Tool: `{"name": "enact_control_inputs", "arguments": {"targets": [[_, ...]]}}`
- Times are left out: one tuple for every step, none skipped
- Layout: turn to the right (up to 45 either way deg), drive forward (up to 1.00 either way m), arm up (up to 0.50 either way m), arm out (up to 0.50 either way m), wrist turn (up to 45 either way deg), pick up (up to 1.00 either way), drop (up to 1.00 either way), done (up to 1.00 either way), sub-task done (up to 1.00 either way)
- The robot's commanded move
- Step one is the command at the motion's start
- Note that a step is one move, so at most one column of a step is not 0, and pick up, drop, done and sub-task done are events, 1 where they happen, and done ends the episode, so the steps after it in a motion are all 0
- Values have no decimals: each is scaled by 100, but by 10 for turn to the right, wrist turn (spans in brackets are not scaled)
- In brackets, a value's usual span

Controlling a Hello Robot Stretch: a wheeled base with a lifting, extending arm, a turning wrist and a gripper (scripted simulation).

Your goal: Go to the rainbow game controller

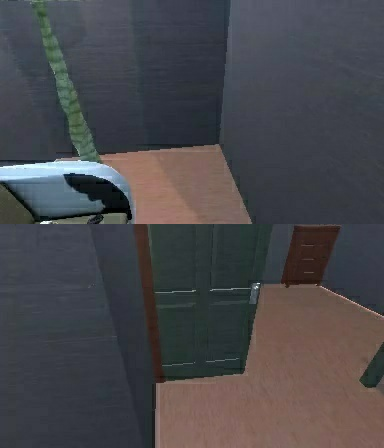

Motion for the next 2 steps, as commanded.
{"name": "enact_control_inputs", "arguments": {"targets": [[-450,0,0,0,0,0,0,0,0],[-60,0,0,0,0,0,0,0,0]]}}
